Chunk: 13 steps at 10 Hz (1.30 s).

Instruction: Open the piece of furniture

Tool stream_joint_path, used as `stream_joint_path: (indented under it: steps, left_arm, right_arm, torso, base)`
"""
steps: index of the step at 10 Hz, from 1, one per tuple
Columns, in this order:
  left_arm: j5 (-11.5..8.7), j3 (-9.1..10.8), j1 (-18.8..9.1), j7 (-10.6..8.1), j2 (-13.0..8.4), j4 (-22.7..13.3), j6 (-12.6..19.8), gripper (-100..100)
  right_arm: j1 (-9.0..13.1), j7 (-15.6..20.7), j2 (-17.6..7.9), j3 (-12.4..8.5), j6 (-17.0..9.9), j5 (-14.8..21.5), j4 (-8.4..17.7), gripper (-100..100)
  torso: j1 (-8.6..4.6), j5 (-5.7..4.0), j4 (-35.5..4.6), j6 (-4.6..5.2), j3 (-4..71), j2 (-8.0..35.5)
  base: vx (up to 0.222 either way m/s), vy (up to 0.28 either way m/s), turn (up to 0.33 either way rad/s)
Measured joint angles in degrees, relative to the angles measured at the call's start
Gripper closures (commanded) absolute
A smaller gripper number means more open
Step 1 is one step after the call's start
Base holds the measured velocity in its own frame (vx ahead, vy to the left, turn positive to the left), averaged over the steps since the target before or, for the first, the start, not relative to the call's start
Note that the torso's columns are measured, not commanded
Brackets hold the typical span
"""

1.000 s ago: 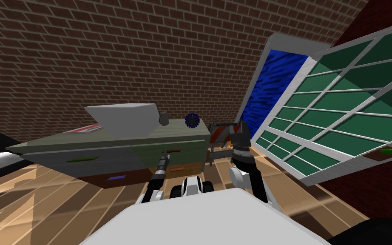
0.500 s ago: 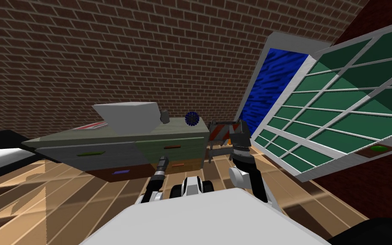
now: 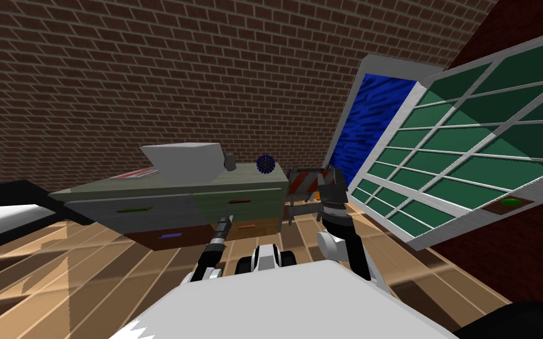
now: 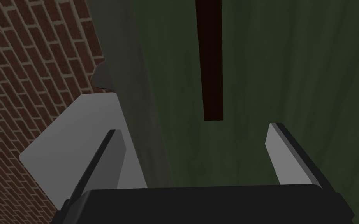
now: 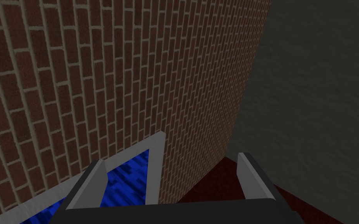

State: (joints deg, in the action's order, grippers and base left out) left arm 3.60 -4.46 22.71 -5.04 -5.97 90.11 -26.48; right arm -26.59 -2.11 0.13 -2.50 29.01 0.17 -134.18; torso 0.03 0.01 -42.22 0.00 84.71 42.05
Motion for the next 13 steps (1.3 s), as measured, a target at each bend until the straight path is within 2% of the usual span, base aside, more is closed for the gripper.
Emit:
stream_joint_path:
  steps: [3, 6, 8, 9, 13]
  left_arm:
    - [-0.33, 0.58, -1.59, 0.12, -1.21, -2.77, -0.79, -100]
    - [-0.51, 0.91, -2.53, 0.22, 2.42, -4.59, -1.11, -100]
    - [-0.54, 0.99, -2.65, 0.15, 2.54, -3.71, -0.26, -100]
    - [-0.55, 1.00, -2.68, 0.14, 2.54, -3.58, 0.01, 100]
    - [-0.42, 0.49, -1.19, -0.20, 2.20, -1.61, 0.25, 100]
  right_arm:
    - [-0.01, 0.00, -0.01, -0.01, 0.00, 0.00, 0.00, 0]
    - [0.01, 0.00, 0.00, 0.00, 0.00, 0.00, 0.00, 0]
    - [0.00, 0.00, 0.00, 0.00, 0.00, 0.00, 0.00, 0]
    - [0.01, 0.00, 0.00, 0.00, 0.00, 0.00, 0.00, 0]
    - [0.04, 0.00, 0.01, 0.01, -0.01, 0.00, 0.01, 0]
  torso:
    - [0.03, 0.01, -0.04, 0.00, -0.08, 0.13]
    - [-0.11, -0.04, -0.15, 0.00, -0.34, 0.55]
    - [0.00, -0.01, -0.06, 0.01, -0.12, 0.15]
    - [-0.01, 0.00, -0.03, -0.01, -0.10, 0.18]
    - [-0.13, -0.04, -0.18, -0.03, -0.43, 0.71]
  base:
    - [0.155, 0.045, -0.010]
    - [0.052, 0.010, -0.001]
    - [0.071, 0.009, -0.012]
    - [0.006, 0.001, 0.001]
    - [-0.174, -0.012, 0.016]
